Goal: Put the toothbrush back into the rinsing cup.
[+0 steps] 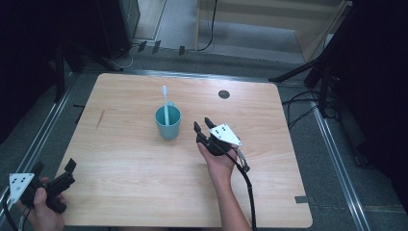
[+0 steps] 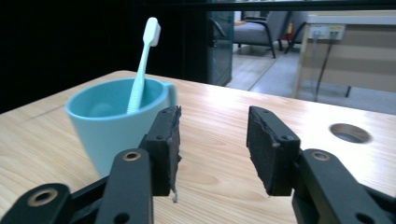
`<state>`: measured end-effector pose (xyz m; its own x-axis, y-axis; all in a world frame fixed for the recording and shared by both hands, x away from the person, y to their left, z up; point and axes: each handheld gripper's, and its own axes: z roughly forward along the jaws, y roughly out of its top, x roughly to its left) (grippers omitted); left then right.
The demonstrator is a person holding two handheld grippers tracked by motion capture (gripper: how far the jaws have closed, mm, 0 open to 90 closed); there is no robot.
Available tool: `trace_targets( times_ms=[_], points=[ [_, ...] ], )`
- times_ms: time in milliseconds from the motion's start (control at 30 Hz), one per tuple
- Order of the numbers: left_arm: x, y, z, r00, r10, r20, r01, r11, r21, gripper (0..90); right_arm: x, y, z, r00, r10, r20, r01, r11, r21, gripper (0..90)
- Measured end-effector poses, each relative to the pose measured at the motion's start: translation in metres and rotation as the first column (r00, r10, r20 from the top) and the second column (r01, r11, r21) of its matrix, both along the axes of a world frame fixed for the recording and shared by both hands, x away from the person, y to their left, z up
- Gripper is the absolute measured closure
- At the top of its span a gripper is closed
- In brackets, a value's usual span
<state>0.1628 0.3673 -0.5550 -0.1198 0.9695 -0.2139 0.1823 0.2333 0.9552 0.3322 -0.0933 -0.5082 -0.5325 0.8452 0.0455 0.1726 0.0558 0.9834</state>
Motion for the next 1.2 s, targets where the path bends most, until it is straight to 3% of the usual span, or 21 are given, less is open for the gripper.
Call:
trace_targets(
  times_ms=[233,333,467,633,667,800,1033,1200],
  points=[
    [0.000,0.000,0.000,1.0000,0.000,0.000,0.000,1.0000,0.002,0.0,-0.002,-0.032,-0.006,0.9973,-0.073,-0.012,0.073,0.9972,-0.018,46.3],
    [0.000,0.000,0.000,1.0000,0.000,0.001,0.000,1.0000,0.003,0.0,-0.003,-0.046,-0.009,0.9958,-0.089,-0.019,0.089,0.9960,-0.001,42.5],
    [0.000,0.000,0.000,1.0000,-0.001,0.000,0.001,1.0000,0.006,0.0,-0.007,-0.064,-0.012,0.9919,-0.117,-0.050,0.117,0.9931,0.002,32.0],
    [0.000,-0.001,0.000,1.0000,-0.001,0.000,0.001,1.0000,0.007,0.0,-0.012,-0.081,-0.015,0.9851,-0.162,-0.058,0.162,0.9868,-0.011,22.3],
    [0.000,-0.001,0.000,1.0000,-0.001,0.000,0.001,1.0000,0.008,0.0,-0.015,-0.089,-0.016,0.9793,-0.192,-0.065,0.190,0.9813,-0.027,18.3],
    [0.000,-0.002,0.000,1.0000,0.000,0.001,0.000,1.0000,0.009,0.0,-0.021,-0.105,-0.020,0.9730,-0.216,-0.082,0.215,0.9764,-0.019,13.9],
    [0.000,-0.002,0.000,1.0000,0.001,0.001,-0.001,0.9999,0.013,0.0,-0.030,-0.128,-0.025,0.9482,-0.302,-0.098,0.305,0.9522,0.016,13.1],
    [0.000,-0.002,0.000,1.0000,0.001,0.002,-0.001,0.9999,0.012,0.0,-0.036,-0.143,-0.028,0.9289,-0.357,-0.099,0.358,0.9337,-0.007,7.8]
  ],
)
